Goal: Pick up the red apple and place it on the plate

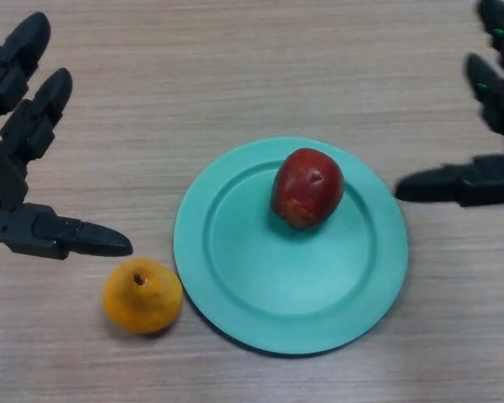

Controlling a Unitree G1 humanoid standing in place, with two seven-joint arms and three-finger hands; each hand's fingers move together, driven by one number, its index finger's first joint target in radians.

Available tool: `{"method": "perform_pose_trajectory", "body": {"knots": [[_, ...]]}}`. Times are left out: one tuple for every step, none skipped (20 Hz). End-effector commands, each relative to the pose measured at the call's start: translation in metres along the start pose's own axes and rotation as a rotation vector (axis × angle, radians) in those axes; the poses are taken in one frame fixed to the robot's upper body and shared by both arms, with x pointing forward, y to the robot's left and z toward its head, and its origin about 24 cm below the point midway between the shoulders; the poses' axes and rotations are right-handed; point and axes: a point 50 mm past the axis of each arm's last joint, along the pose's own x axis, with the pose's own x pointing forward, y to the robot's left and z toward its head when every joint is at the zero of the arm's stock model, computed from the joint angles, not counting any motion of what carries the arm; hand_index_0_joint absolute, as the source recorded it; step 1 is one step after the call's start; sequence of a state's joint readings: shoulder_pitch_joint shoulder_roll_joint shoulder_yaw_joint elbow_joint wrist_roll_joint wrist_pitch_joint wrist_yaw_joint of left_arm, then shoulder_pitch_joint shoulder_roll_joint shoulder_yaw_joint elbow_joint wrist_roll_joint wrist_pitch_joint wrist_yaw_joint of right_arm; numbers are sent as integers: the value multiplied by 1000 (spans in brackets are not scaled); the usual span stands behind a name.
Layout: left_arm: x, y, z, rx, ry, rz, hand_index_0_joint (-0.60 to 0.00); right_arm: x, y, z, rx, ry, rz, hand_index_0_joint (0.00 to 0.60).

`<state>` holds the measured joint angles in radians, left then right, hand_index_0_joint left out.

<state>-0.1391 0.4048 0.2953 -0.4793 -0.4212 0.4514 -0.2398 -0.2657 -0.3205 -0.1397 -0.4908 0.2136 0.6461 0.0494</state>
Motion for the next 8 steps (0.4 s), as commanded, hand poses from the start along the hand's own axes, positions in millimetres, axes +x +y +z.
{"method": "perform_pose_trajectory", "body": {"knots": [[-3,17,41,107,-203,52,0,-11,-9,37,-62,-213,9,0],[-3,16,41,110,-205,53,0,-15,-7,39,-86,-225,11,0],[-3,15,40,110,-204,52,0,-16,-6,41,-94,-235,14,0],[-3,13,38,109,-198,46,0,-17,1,43,-58,-260,37,0],[-3,12,37,107,-193,43,0,-17,4,43,-28,-266,53,0],[-1,9,37,107,-190,41,0,-16,10,46,-18,-275,80,0],[-1,7,38,107,-191,41,0,-16,12,47,-19,-279,89,0],[0,7,40,112,-197,43,0,-15,13,50,-20,-305,90,0]]}}
